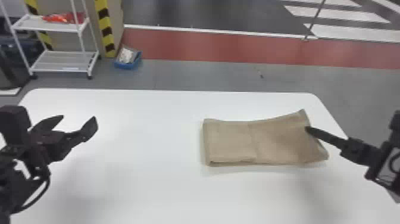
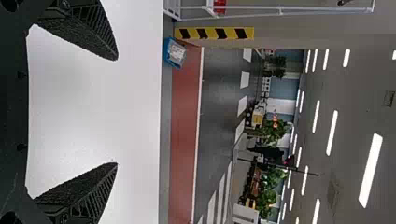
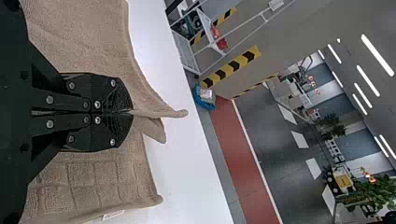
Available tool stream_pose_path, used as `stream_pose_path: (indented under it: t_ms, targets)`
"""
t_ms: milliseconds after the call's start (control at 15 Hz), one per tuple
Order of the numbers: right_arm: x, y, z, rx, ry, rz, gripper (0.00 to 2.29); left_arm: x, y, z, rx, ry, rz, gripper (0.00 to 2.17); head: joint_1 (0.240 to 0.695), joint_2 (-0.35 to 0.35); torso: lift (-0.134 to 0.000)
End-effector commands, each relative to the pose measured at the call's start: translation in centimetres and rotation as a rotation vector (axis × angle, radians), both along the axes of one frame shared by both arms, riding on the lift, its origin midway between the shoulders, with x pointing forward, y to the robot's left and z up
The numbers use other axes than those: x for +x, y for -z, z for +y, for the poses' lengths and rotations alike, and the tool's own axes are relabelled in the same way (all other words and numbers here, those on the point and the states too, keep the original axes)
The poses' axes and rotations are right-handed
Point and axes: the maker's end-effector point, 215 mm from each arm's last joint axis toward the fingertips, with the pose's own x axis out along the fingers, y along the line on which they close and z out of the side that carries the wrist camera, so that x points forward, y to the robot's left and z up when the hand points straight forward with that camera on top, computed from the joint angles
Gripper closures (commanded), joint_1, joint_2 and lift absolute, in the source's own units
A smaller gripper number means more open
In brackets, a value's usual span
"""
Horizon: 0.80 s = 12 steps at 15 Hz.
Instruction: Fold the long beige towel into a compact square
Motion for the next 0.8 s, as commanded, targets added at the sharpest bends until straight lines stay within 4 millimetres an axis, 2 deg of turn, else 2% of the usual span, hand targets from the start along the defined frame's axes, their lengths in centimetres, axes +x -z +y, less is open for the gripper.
stream_pose_path:
  t_ms: [0, 133, 200, 333, 467, 667, 733]
  targets:
    - [0.5, 1.4, 0.8, -0.024, -0.017, 0.022, 1.24, -0.5, 0.6, -0.1, 0.000, 0.001, 0.010, 0.08, 0.695, -0.148, -0.124]
    - [0.3, 0.6, 1.1, 0.000, -0.025, 0.007, 1.24, -0.8, 0.9, 0.1, 0.008, -0.002, 0.014, 0.08, 0.695, -0.145, -0.124]
    - [0.2, -1.1, 0.7, 0.005, -0.019, -0.021, 1.24, -0.9, 1.0, 0.2, 0.019, -0.002, 0.016, 0.08, 0.695, -0.140, -0.124]
    - [0.2, -3.4, -1.2, 0.015, 0.002, -0.035, 1.24, -1.1, 1.3, 0.5, 0.031, -0.008, 0.020, 0.08, 0.695, -0.138, -0.124]
    - [0.3, -5.4, -4.3, -0.013, 0.035, -0.057, 1.24, -1.2, 1.6, 0.5, 0.032, -0.006, 0.023, 0.08, 0.695, -0.146, -0.124]
    - [-0.6, -2.2, -8.8, -0.011, 0.095, 0.000, 1.24, -1.5, 2.0, 0.4, 0.039, -0.002, 0.029, 0.08, 0.695, -0.193, -0.124]
    - [-0.5, -1.1, -9.2, -0.025, 0.096, 0.006, 1.24, -1.5, 2.1, 0.4, 0.043, -0.003, 0.030, 0.08, 0.695, -0.207, -0.124]
